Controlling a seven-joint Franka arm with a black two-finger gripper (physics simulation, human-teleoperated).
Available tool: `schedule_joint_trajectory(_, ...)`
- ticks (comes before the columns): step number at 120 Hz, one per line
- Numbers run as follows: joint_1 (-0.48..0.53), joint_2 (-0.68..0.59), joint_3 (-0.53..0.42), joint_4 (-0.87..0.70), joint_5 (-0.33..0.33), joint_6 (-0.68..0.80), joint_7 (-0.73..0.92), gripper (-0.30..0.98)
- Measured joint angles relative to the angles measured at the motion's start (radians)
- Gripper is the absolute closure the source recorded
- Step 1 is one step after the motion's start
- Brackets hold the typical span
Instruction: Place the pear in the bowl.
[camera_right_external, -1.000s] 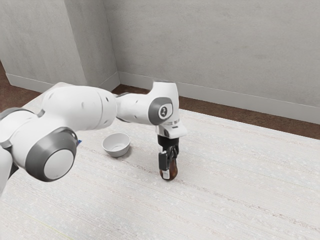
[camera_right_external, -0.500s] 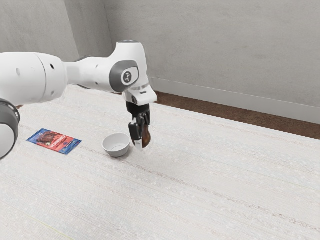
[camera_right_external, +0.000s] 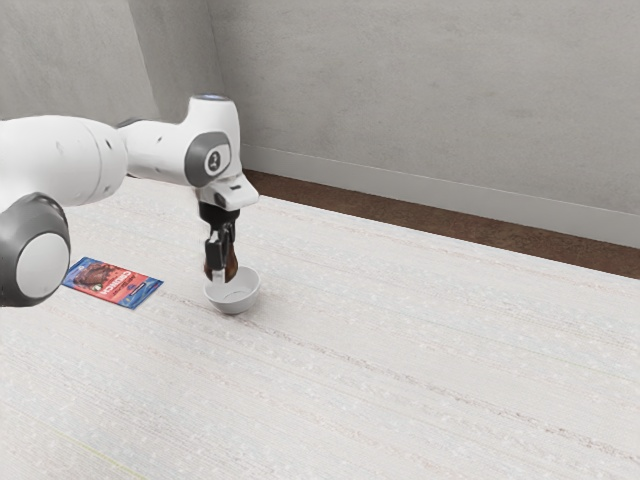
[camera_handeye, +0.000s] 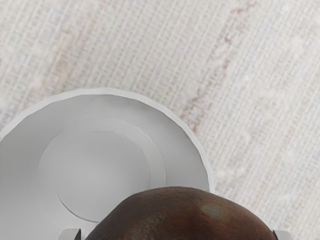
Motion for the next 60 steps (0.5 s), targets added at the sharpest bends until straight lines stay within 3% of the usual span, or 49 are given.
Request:
schedule_joint_trajectory(14,-0.001,0.041,0.000,0.032,-0.006,0.010,-0.003,0.41)
schedule_joint_trajectory(42,0.000,0.048,0.000,0.037,-0.021,0.018,-0.005,0.16)
schedule_joint_trajectory(60,-0.018,-0.032,-0.001,0.004,-0.026,0.015,-0.007,0.08)
